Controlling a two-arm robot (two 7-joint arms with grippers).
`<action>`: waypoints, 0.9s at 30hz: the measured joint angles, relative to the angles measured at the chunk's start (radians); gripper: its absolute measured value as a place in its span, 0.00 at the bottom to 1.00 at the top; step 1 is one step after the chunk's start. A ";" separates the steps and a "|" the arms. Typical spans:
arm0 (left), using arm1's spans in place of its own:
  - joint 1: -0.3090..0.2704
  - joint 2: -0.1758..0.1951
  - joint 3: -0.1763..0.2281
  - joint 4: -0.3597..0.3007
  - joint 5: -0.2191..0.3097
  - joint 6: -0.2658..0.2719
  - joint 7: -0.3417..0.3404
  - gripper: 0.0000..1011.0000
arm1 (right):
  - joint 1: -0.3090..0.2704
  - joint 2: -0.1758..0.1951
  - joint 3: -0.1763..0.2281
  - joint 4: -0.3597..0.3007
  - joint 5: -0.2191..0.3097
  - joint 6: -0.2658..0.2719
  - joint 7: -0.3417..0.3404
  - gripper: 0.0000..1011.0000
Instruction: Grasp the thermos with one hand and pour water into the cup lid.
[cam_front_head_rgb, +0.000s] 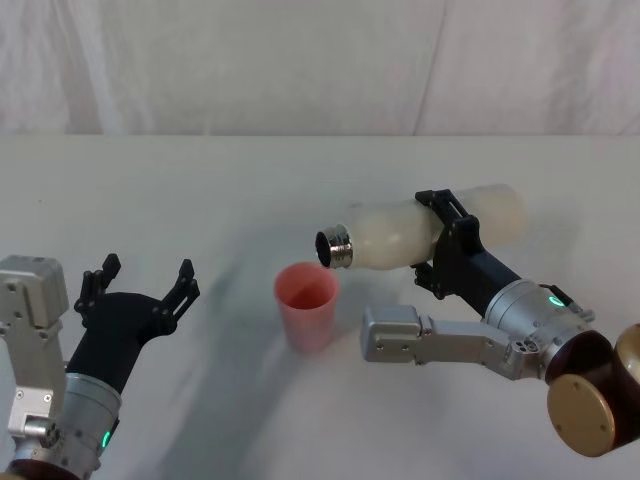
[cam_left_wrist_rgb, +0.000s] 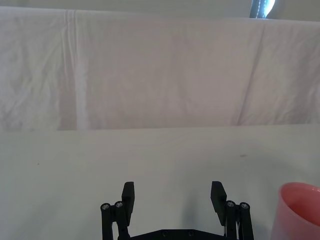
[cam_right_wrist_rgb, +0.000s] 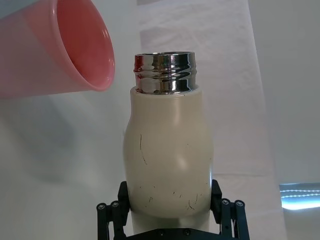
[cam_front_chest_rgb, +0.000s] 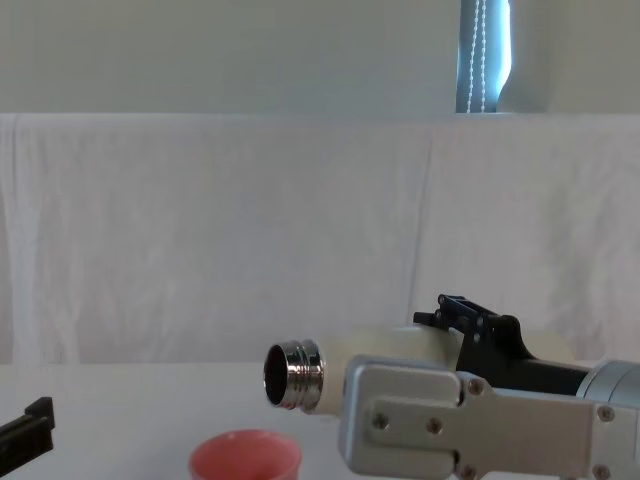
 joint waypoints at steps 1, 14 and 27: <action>0.000 0.000 0.000 0.000 0.000 0.000 0.000 0.99 | 0.000 0.000 -0.001 0.000 -0.002 0.000 0.000 0.95; 0.000 0.000 0.000 0.000 0.000 0.000 0.000 0.99 | 0.008 0.006 -0.012 -0.006 -0.030 0.008 0.001 0.95; 0.000 0.000 0.000 0.000 0.000 0.000 0.000 0.99 | 0.013 0.007 -0.016 -0.015 -0.042 0.016 0.009 0.95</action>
